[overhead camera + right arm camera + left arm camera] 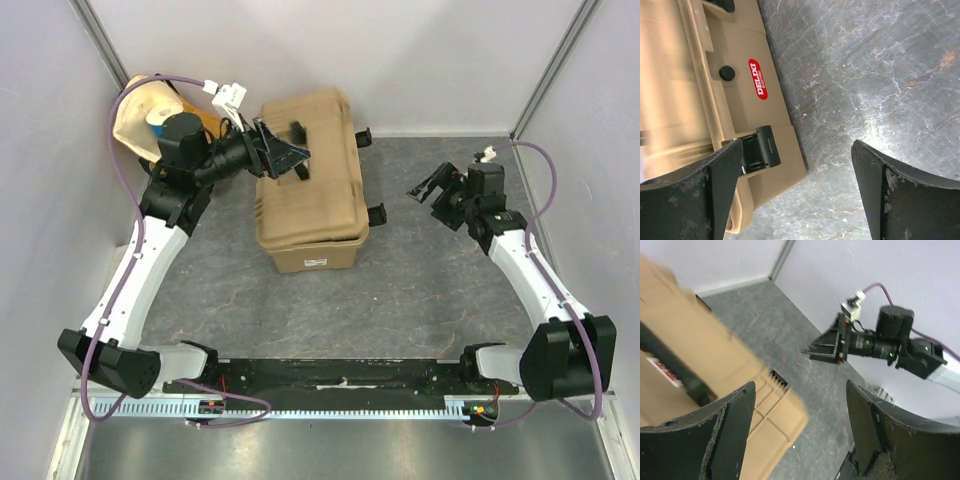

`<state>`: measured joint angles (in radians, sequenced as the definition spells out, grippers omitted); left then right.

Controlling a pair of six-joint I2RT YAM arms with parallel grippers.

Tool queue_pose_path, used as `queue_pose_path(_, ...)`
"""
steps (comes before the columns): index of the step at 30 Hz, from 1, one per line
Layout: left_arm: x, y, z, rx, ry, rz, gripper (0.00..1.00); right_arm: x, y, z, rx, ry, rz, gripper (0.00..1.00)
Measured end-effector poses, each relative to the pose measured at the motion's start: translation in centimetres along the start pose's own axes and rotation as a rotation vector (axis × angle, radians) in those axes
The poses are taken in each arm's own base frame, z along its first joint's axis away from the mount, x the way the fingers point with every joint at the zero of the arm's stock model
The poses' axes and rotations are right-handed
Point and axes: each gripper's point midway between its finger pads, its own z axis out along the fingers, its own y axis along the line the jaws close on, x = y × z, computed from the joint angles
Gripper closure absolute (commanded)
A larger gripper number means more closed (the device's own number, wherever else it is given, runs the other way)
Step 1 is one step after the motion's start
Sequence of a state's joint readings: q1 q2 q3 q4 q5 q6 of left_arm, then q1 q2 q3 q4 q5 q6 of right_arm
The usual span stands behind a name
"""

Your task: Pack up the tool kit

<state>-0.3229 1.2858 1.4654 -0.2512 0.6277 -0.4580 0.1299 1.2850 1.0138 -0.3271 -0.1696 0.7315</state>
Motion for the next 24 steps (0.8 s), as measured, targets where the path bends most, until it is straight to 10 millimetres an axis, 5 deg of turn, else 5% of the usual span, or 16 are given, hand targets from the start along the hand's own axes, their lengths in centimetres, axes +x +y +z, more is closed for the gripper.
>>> queue_pose_path(6, 0.4, -0.3, -1.0, -0.036, -0.047, 0.010, 0.21, 0.7, -2.5, -0.1, -0.071, -0.011, 0.224, 0.02)
queue_pose_path(13, 8.5, 0.7, 1.3, -0.156, 0.109, 0.090, 0.20, 7.9, -6.3, 2.6, -0.073, 0.155, 0.492, 0.07)
queue_pose_path(18, 13.9, 1.9, 3.5, -0.261, 0.251, 0.248, 0.20, 7.9, -5.0, 4.2, -0.141, 0.166, 0.521, 0.28)
queue_pose_path(24, 17.7, 4.2, 4.8, -0.373, 0.368, 0.448, 0.20, 10.4, -3.3, 6.9, -0.197, 0.244, 0.560, 0.32)
